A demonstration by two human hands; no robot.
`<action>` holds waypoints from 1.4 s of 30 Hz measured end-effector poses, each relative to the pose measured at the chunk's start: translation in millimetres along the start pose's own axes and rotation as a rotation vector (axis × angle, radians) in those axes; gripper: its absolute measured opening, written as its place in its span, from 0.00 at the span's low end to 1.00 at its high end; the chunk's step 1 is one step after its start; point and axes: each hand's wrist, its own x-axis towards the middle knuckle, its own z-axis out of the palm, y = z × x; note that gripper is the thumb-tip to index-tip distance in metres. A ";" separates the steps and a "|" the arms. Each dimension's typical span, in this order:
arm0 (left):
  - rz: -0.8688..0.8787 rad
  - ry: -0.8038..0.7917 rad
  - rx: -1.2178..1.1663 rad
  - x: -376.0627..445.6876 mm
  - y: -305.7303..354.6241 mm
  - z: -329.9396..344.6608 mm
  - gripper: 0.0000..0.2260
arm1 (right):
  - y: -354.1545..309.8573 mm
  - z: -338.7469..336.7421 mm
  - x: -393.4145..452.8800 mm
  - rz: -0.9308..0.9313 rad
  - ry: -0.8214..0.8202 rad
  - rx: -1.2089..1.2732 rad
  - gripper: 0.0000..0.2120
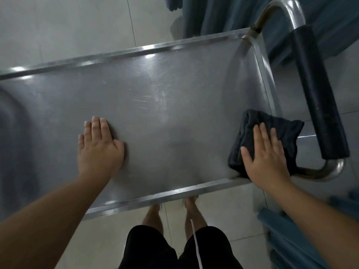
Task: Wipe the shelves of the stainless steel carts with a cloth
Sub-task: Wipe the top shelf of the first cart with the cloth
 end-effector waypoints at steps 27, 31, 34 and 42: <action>-0.163 0.185 -0.164 0.3 20.1 29.4 0.37 | -137.0 -79.3 262.5 -0.325 0.143 -0.134 0.37; -0.169 0.192 -0.158 1.5 18.2 32.4 0.36 | -146.0 -76.7 271.3 -0.297 0.169 -0.093 0.36; -0.169 0.202 -0.170 -1.1 16.8 34.8 0.35 | -135.6 -65.3 237.3 -0.297 0.148 -0.056 0.36; -0.181 0.192 -0.199 -3.2 20.2 30.7 0.36 | -67.2 14.5 12.6 -0.458 0.049 -0.130 0.35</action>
